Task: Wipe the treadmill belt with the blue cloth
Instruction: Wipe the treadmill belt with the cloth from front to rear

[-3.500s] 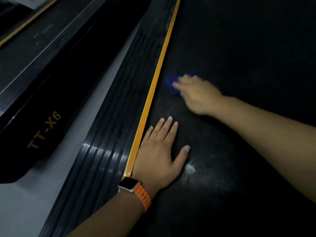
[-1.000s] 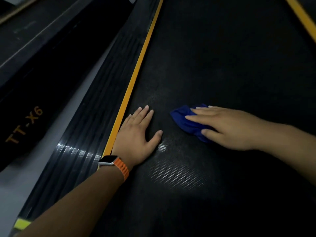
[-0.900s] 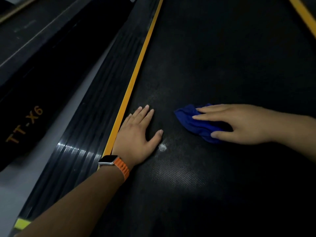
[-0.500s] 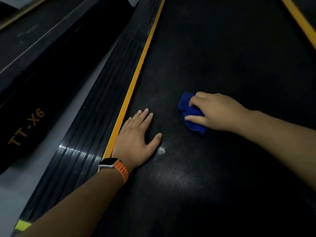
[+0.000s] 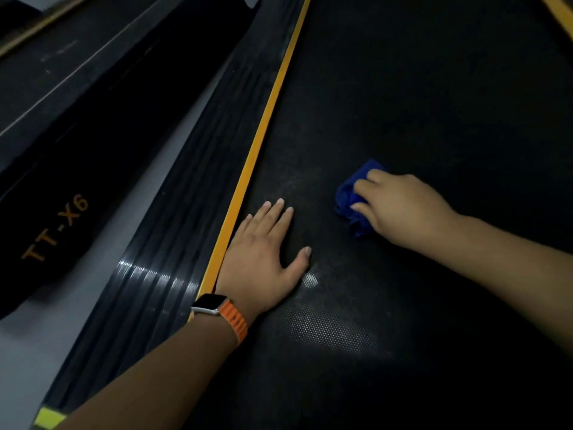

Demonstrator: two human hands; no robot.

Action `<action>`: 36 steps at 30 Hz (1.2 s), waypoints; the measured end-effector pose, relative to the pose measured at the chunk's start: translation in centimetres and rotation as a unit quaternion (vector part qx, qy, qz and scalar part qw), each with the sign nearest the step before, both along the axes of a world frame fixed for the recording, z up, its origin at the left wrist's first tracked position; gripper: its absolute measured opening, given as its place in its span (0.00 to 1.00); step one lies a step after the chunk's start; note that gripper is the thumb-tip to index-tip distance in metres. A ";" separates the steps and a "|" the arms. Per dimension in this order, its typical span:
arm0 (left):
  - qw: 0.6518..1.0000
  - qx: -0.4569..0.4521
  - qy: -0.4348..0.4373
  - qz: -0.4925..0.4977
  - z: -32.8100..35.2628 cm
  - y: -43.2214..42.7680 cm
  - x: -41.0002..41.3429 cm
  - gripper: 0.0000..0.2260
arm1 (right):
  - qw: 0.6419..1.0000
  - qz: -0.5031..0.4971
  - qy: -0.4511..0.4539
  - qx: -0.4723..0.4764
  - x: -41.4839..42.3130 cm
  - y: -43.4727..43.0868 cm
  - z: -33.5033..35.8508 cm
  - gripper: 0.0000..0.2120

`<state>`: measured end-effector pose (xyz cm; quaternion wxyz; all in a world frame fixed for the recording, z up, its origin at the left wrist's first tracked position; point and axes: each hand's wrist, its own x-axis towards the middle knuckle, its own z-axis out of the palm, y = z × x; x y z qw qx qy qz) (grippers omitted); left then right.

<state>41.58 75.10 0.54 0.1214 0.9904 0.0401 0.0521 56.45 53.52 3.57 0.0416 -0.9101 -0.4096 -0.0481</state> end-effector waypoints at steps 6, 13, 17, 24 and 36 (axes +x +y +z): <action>1.000 0.002 0.000 0.001 0.0 0.0 -0.1 0.34 | 0.998 0.016 0.031 0.055 1.9 13.9 0.1 0.14; 1.000 0.003 0.007 -0.002 0.1 0.1 -0.1 0.35 | 0.998 -0.003 0.032 0.056 4.7 6.1 0.7 0.10; 1.000 0.010 0.018 -0.002 0.1 0.1 0.0 0.35 | 0.997 -0.055 -0.013 0.050 5.7 4.8 0.0 0.11; 1.000 0.001 0.022 -0.004 0.3 0.1 -0.2 0.35 | 0.996 0.063 0.002 0.056 7.4 15.7 -0.4 0.11; 1.000 0.000 0.024 -0.005 0.0 0.1 -0.2 0.35 | 0.991 0.110 0.041 0.063 6.2 13.8 0.1 0.11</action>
